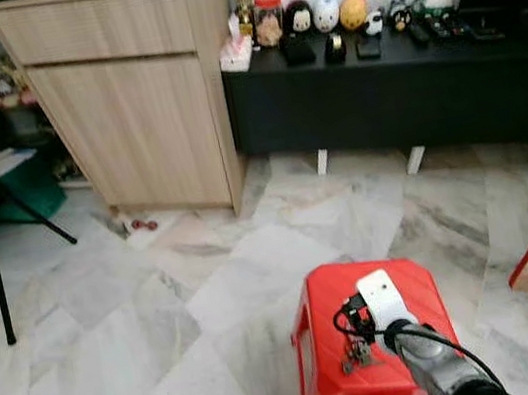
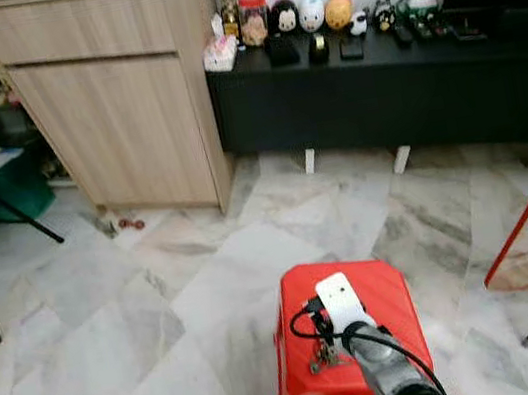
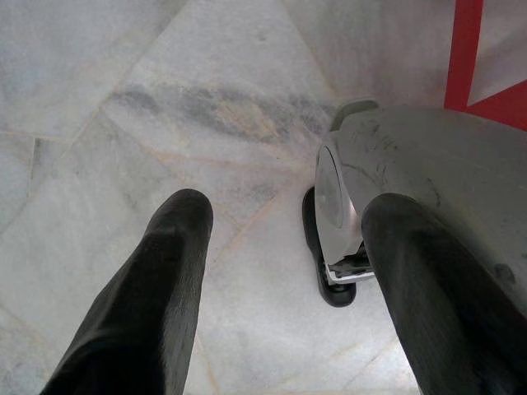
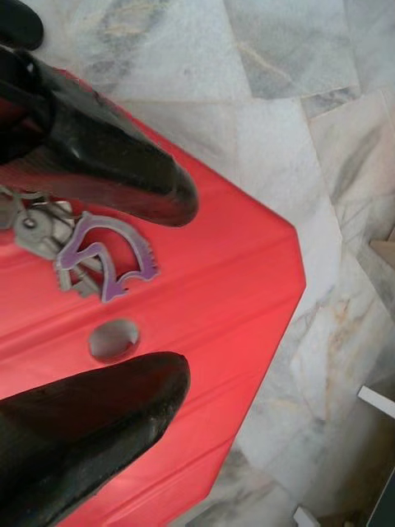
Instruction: Hang keys on a hook
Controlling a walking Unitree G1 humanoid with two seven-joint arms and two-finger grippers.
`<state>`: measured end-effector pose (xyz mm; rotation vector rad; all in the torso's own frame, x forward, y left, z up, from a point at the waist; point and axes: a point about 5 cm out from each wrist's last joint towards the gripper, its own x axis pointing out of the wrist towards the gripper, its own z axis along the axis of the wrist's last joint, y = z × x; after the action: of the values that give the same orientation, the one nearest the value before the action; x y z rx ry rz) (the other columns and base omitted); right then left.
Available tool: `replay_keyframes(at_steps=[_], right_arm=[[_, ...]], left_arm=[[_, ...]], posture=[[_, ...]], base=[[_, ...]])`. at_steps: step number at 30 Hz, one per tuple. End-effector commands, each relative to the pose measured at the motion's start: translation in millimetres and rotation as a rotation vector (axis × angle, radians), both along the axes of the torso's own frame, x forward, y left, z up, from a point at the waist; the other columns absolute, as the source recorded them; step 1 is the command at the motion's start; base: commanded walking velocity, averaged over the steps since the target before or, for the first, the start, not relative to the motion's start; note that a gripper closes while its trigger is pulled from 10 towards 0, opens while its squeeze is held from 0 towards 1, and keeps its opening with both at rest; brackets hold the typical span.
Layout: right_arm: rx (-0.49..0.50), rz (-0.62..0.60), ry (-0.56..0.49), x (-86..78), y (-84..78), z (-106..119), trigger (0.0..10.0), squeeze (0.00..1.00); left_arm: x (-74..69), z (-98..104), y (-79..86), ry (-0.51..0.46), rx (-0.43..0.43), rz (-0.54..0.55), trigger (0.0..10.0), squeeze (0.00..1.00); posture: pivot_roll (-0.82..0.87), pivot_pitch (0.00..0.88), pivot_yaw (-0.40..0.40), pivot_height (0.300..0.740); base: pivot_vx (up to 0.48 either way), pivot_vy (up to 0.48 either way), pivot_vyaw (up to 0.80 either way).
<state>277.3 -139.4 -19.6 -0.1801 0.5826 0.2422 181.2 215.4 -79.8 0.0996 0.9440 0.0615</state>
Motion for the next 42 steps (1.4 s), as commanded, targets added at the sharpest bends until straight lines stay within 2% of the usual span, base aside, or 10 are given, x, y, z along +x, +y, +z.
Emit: replay_keyframes(at_steps=[1, 19, 25, 42], right_arm=[[-0.005, -0.010, 0.011, -1.5, -4.3, -2, 10.0, 0.00], [-0.006, -0.006, 0.023, -2.8, -6.4, -3, 10.0, 0.00], [-0.019, 0.016, 0.032, -3.4, -6.0, -4, 10.0, 0.00], [-0.014, 0.146, 0.190, -19.4, 3.4, -20, 10.0, 0.00]], left_arm=[[-1.1, -1, -3.2, 0.009, 0.003, -0.025, 10.0, 0.00], [-0.7, -1, -3.3, 0.008, 0.003, -0.020, 10.0, 0.00], [-0.5, -1, -3.3, 0.003, -0.003, -0.014, 10.0, 0.00], [-5.3, -3, -2.5, 0.025, 0.000, -0.019, 10.0, 0.00]], posture=[[0.06, 0.044, -0.057, 0.643], [0.06, 0.053, -0.059, 0.643], [0.05, 0.057, -0.057, 0.643], [0.06, 0.059, -0.055, 0.643]], base=[[0.255, 0.000, 0.00], [0.277, 0.000, 0.00], [0.000, 0.000, 0.00], [0.000, 0.000, 0.00]])
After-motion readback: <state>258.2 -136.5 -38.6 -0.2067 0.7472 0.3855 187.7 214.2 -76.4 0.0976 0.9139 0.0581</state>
